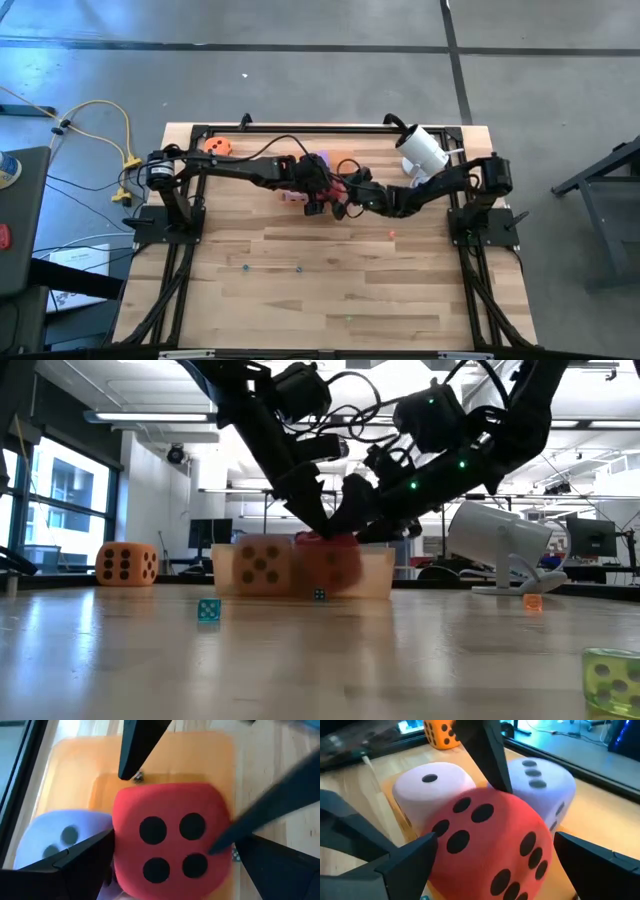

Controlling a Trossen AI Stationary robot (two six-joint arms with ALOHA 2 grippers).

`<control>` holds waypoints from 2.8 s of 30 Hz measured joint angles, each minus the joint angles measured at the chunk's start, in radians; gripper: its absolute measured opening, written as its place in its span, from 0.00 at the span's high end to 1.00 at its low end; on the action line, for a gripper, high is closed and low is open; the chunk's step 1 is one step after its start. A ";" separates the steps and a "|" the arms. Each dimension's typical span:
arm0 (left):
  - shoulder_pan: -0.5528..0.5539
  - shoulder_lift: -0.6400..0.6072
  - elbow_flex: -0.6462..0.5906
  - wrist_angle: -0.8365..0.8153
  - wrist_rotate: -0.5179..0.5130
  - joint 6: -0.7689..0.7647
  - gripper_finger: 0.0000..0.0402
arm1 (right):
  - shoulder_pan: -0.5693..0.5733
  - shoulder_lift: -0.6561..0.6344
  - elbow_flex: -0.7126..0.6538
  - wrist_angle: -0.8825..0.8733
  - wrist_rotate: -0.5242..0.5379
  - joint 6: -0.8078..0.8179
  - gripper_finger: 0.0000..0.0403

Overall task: Pick & Place Dice
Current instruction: Put the large red dice in the orange bin, then put the small light blue dice in the orange bin

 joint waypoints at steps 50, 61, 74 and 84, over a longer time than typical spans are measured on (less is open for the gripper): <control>-0.304 -0.471 -0.061 -0.893 -0.061 -0.371 0.01 | 0.345 -0.376 -0.002 -0.394 0.259 -0.007 0.02; -0.608 -0.898 -0.438 -0.709 -0.184 -0.618 0.01 | 0.450 -0.344 -0.008 -0.390 0.259 0.041 0.02; -0.818 -0.940 -0.731 -0.260 -0.229 -0.717 0.01 | 0.505 -0.164 -0.008 -0.035 0.083 -0.036 0.02; -0.908 -0.840 -0.811 -0.126 -0.257 -0.948 0.01 | 0.504 -0.160 -0.008 -0.016 0.054 -0.061 0.02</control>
